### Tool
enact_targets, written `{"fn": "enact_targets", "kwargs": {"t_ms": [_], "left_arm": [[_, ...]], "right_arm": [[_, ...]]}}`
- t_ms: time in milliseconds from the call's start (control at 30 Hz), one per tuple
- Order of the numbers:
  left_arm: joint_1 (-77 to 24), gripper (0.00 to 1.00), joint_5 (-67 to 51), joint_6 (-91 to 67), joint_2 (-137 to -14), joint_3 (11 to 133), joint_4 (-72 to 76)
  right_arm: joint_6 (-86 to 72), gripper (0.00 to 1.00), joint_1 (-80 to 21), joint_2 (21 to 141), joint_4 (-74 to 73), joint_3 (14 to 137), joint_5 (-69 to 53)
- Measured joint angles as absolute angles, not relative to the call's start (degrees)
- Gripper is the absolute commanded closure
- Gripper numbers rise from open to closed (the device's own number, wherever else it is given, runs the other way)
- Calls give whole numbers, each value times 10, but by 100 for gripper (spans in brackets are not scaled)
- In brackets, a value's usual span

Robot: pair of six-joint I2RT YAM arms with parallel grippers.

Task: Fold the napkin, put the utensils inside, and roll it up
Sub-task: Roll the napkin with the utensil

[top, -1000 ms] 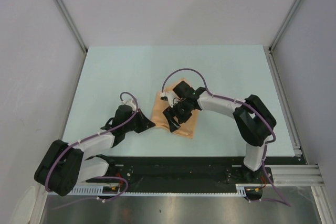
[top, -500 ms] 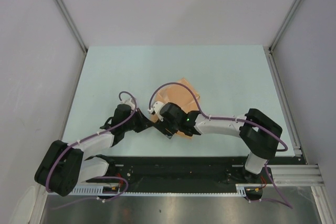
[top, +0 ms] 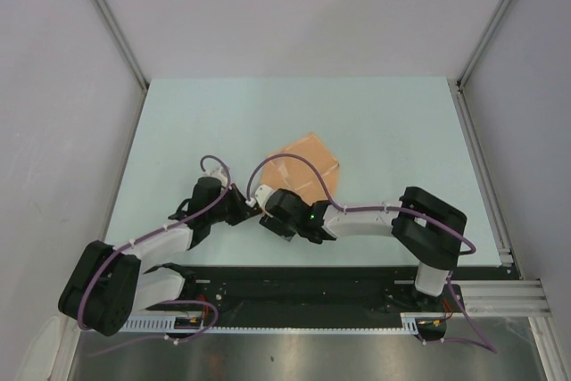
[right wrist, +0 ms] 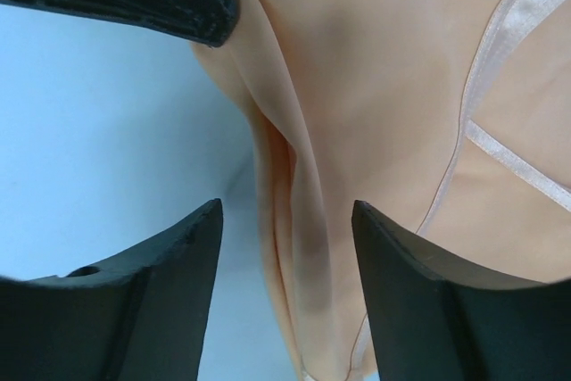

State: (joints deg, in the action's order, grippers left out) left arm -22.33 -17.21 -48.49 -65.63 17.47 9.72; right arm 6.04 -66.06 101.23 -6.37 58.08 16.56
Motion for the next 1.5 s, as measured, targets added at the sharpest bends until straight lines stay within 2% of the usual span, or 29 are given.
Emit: {"fn": "enact_targets", "kwargs": {"t_ms": [100,167,200,267,300,367,400,433,500,600,933,1067,1367,1400,1500], "left_arm": [[-223,100,-172,-485,-655,175,97],[-222,100,-173,-485,-654,175,97],[-221,100,-173,-485,-653,175,96],[-219,99,-174,-484,-652,175,97],[-218,88,-174,-484,-652,176,96],[-215,75,-178,-481,-652,178,96],[-212,60,-181,-478,-651,179,96],[-208,53,-184,-475,-651,180,96],[-193,41,-190,-471,-648,183,97],[-173,36,-192,-460,-634,184,92],[-160,35,-162,-396,-551,185,24],[-161,30,-149,-374,-507,184,-11],[-173,30,-138,-344,-447,170,-55],[-176,30,-140,-344,-448,165,-54],[-182,41,-156,-345,-457,150,-46]], "right_arm": [[63,48,-661,1027,-56,581,179],[65,67,-661,1035,-44,582,189],[68,85,-660,1039,-39,583,191],[72,99,-660,1046,-35,585,191],[74,100,-660,1050,-36,588,185],[77,100,-658,1054,-47,598,177],[76,100,-655,1055,-58,605,166],[75,100,-649,1056,-75,616,146],[70,100,-639,1062,-113,641,110],[54,100,-618,1082,-181,697,32],[15,100,-551,1186,-346,860,-215],[3,100,-519,1221,-372,879,-300],[-25,100,-441,1278,-392,900,-452],[-27,100,-436,1282,-392,900,-464],[-32,100,-422,1297,-393,902,-501]]}}
